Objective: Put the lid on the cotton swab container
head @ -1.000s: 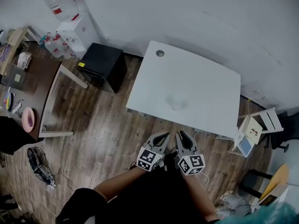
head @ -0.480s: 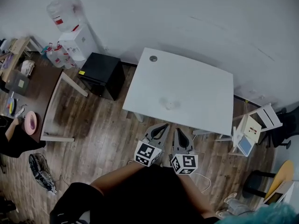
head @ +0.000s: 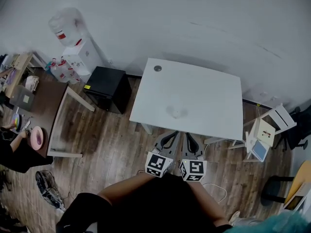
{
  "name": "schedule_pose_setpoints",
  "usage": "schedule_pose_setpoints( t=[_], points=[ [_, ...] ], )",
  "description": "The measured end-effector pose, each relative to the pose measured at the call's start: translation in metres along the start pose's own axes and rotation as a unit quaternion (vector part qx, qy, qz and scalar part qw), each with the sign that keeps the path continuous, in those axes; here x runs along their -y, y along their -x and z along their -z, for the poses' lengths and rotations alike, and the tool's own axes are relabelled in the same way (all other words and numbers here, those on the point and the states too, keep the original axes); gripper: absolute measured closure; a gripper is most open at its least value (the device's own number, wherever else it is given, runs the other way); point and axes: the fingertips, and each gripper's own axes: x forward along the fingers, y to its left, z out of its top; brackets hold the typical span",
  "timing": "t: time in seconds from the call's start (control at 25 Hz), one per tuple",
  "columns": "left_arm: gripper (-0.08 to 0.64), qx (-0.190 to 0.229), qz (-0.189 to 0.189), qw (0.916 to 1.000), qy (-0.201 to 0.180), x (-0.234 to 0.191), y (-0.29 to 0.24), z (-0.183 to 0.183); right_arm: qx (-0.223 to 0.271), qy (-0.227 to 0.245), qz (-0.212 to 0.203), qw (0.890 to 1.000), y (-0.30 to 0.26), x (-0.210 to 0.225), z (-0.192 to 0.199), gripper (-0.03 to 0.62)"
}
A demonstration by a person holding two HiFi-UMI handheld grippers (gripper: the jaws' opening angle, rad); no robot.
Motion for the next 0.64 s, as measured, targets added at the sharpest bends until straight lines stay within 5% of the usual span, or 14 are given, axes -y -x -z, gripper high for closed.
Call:
schedule_pose_setpoints(
  t=[0.64],
  points=[
    [0.546,-0.002,-0.016,0.9999,-0.002,-0.008,0.004,0.004,-0.007,0.024,-0.022,0.999,-0.006,-0.018,0.005,0.555]
  ],
)
